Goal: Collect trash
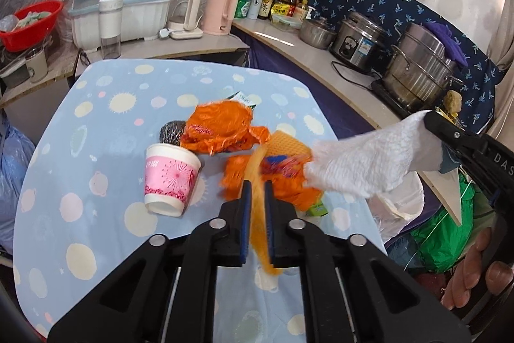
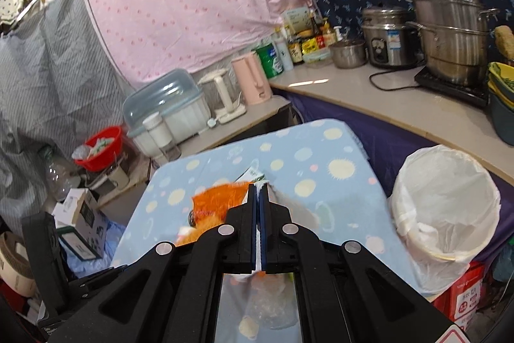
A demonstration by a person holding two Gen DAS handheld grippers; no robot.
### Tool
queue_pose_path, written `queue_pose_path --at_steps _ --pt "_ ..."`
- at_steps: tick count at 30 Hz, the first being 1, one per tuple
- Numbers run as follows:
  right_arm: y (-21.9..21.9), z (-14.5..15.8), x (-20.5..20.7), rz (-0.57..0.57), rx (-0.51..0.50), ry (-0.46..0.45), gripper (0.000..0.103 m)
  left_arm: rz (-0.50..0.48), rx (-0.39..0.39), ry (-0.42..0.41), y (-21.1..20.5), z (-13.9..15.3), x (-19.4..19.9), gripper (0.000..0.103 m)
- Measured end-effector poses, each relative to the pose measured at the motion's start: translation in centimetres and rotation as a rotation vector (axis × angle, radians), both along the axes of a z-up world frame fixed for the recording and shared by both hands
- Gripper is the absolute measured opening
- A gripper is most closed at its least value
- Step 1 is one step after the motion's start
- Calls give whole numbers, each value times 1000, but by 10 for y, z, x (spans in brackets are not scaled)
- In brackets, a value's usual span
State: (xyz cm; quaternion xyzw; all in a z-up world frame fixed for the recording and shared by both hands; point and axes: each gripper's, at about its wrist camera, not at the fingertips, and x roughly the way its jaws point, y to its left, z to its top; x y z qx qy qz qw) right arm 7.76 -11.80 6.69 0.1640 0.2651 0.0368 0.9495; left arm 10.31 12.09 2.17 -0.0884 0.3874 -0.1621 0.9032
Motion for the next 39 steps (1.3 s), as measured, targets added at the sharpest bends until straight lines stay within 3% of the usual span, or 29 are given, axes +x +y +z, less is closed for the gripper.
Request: queue_pose_path --at_steps 8,13,15,20,21,27,34,37,39 --pt "-51 18 -20 -98 24 -60 2 -21 15 -52 -18 22 1 7" --pt "-79 15 -32 -150 38 -59 2 -13 40 0 -23 13 2 13" --pt "-87 10 -36 -164 43 -50 2 14 51 30 -17 0 0 41" --pt "-94 -6 -43 -186 34 -17 2 80 85 111 -4 -43 -13 81" --pt "-94 -9 -44 -187 30 -10 2 97 104 124 -2 -53 -16 84" --pt "-90 -22 -45 -183 24 21 2 117 95 311 7 -117 -18 84" --pt "-89 -24 -43 -182 25 28 2 128 123 342 3 -141 -21 80" --pt "-89 -27 -43 -182 23 35 2 93 151 314 -5 -140 -24 58" --pt "-88 -29 -42 -183 22 40 2 65 152 313 -9 -139 -27 28"
